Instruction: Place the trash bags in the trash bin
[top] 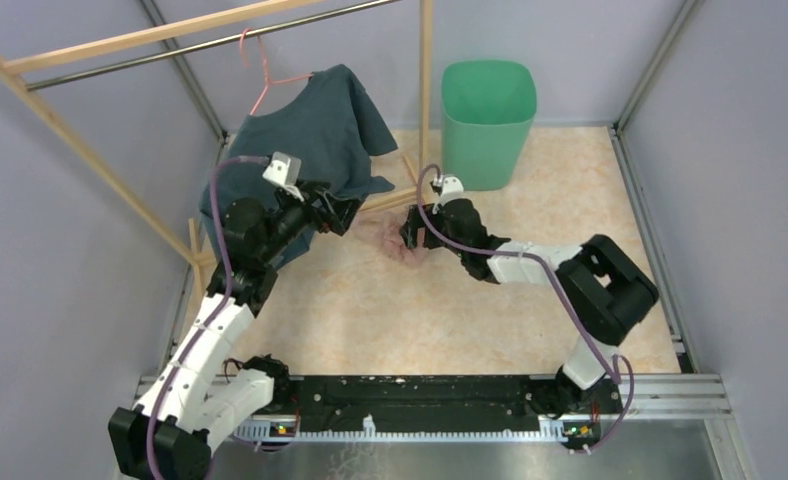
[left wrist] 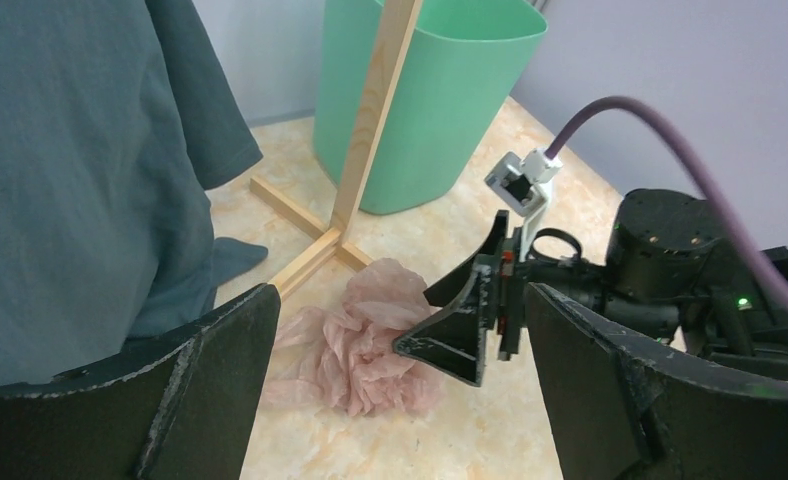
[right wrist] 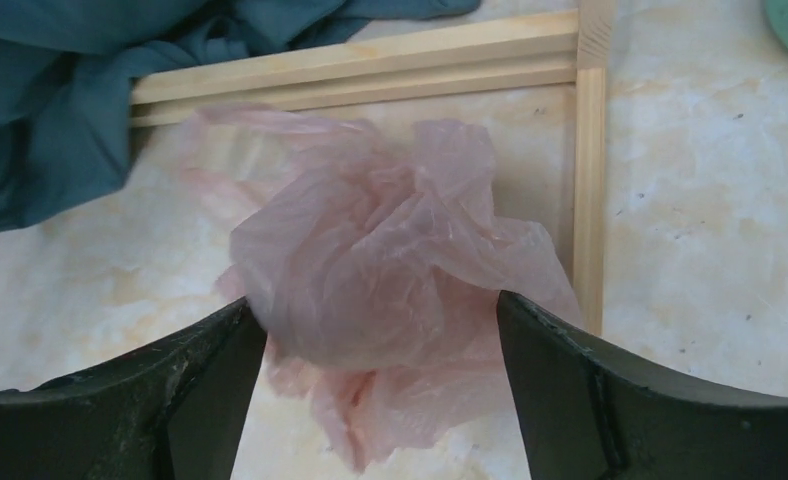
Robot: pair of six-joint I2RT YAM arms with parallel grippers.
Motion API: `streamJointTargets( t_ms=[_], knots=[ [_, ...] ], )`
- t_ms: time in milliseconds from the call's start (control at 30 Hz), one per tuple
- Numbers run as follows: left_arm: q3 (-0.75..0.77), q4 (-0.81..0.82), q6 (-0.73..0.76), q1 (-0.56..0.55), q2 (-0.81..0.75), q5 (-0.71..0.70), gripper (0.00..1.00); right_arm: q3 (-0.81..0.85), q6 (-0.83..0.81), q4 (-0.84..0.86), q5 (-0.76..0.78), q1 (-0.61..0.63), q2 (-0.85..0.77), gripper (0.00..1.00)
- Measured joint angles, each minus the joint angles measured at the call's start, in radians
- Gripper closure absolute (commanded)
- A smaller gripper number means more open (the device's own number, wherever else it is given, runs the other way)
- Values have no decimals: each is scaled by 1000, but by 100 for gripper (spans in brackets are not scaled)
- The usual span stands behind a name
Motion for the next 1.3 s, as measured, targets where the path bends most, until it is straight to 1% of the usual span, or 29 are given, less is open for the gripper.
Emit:
streamJointTargets(
  t_ms=[33, 100, 133, 233, 300, 333, 467, 567, 733, 833, 1033, 1167, 1300],
  knots=[
    [0, 0, 2, 0, 10, 2, 1, 10, -16, 12, 18, 6, 26, 28],
    [1, -1, 4, 0, 29, 3, 1, 14, -42, 45, 52, 17, 77, 55],
    [2, -2, 5, 0, 44, 6, 1, 13, -56, 55, 64, 21, 92, 65],
    [6, -11, 5, 0, 91, 14, 1, -49, -73, 148, 85, 21, 97, 85],
    [12, -21, 5, 0, 130, 27, 1, -106, -89, 221, 80, 21, 86, 93],
    [14, -23, 5, 0, 148, 30, 1, -132, -98, 243, 74, 21, 77, 95],
    [24, -46, 4, -12, 229, 39, 1, -217, -141, 297, 22, 20, 3, 98],
    [51, -78, -23, -45, 295, 27, 1, -262, -175, 336, -16, 17, -83, 99],
    [209, -173, -123, -87, 460, 40, 1, -324, -197, 406, -34, -3, -180, 100],
    [295, -210, -137, -94, 547, 27, 1, -355, -196, 431, -42, -30, -201, 100],
    [304, -241, -127, -90, 660, 29, 1, -391, -196, 472, -85, -70, -204, 100],
    [304, -300, -124, -61, 688, 51, 1, -391, -204, 481, -109, -71, -204, 100],
    [288, -298, -124, -5, 639, 55, 1, -390, -212, 482, -131, -71, -204, 100]
  ],
)
